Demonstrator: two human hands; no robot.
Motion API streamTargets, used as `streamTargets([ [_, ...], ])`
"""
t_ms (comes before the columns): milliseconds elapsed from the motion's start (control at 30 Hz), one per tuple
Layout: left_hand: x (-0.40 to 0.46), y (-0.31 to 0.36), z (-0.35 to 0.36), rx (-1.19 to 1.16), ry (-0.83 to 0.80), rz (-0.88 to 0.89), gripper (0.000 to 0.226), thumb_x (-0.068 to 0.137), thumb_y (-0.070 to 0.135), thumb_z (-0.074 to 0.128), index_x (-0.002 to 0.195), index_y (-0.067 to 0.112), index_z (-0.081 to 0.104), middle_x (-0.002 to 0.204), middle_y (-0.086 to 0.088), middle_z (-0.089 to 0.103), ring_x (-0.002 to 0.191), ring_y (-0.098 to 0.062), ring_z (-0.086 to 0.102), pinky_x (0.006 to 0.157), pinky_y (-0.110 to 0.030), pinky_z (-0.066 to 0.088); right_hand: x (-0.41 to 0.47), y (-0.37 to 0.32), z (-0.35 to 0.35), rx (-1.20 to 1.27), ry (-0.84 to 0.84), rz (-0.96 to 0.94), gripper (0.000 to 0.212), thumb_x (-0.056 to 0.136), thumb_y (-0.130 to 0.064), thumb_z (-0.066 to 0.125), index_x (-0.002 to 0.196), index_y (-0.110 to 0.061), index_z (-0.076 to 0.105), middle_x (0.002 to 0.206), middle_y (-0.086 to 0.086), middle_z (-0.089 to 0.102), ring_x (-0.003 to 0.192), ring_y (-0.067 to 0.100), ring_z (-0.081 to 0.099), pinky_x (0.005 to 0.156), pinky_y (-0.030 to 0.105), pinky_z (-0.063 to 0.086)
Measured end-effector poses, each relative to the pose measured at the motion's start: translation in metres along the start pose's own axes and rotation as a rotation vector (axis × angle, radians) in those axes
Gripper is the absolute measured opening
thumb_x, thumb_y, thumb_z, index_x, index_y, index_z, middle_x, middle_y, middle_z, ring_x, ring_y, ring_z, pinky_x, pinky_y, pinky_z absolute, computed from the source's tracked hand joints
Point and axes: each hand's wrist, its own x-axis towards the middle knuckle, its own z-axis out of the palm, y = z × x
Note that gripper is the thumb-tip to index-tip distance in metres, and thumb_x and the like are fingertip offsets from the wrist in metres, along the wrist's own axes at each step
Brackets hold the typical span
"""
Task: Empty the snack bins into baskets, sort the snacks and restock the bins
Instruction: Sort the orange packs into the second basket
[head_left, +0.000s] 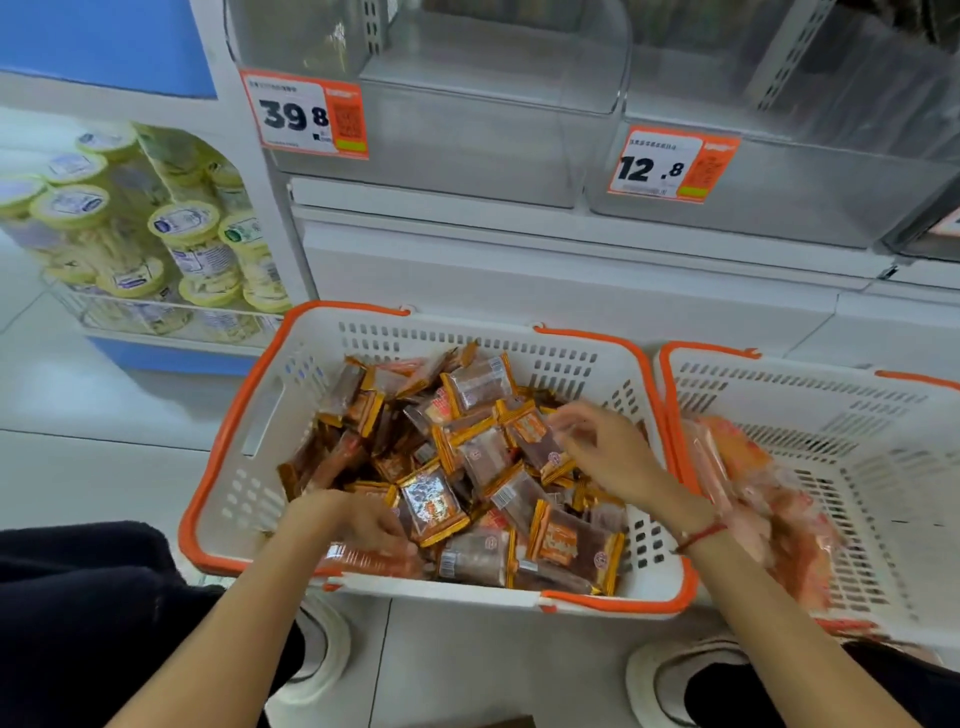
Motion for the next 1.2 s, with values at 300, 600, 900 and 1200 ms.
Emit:
streamTargets([
  [300,0.003,-0.028,0.021,-0.460,0.559,-0.011,0.031,0.090,0.052,0.059,0.089,0.026,0.076,0.077,0.007,0.067,0.076,-0.013,0.060,0.074,-0.032,0.049,0.024,-0.035,0.159,-0.256,-0.657,-0.173,0.045,0.087,-0.045,0.066,0.127,-0.023,0.059,0.114,0.003,0.060,0.103,0.020,0.057,0.083,0.035,0.049],
  [600,-0.052,-0.029,-0.014,-0.886,0.708,0.215,0.031,0.083,0.016,0.076,0.108,0.029,0.061,0.096,0.009,0.068,0.084,-0.001,0.065,0.081,-0.028,0.057,0.092,-0.060,0.141,0.505,-0.385,0.056,0.038,0.092,-0.020,0.065,0.129,-0.024,0.057,0.113,-0.013,0.061,0.102,0.007,0.061,0.083,0.020,0.051],
  [900,-0.083,-0.022,-0.026,-1.069,1.548,-0.033,0.035,0.090,0.020,0.065,0.118,0.040,0.056,0.097,0.029,0.060,0.088,0.012,0.056,0.072,-0.003,0.039,0.083,-0.076,0.225,-0.518,-0.669,-0.326,0.059,0.088,-0.030,0.065,0.136,-0.005,0.041,0.133,0.017,0.049,0.125,0.033,0.042,0.102,0.040,0.034],
  [1200,-0.088,-0.040,-0.024,-1.285,1.556,-0.051,0.038,0.086,0.013,0.068,0.114,0.038,0.060,0.098,0.018,0.068,0.092,0.003,0.062,0.087,-0.037,0.052,0.090,-0.087,0.169,-0.594,-0.711,-0.362,0.033,0.085,-0.046,0.065,0.079,-0.015,0.076,0.075,0.001,0.070,0.071,0.020,0.063,0.061,0.032,0.048],
])
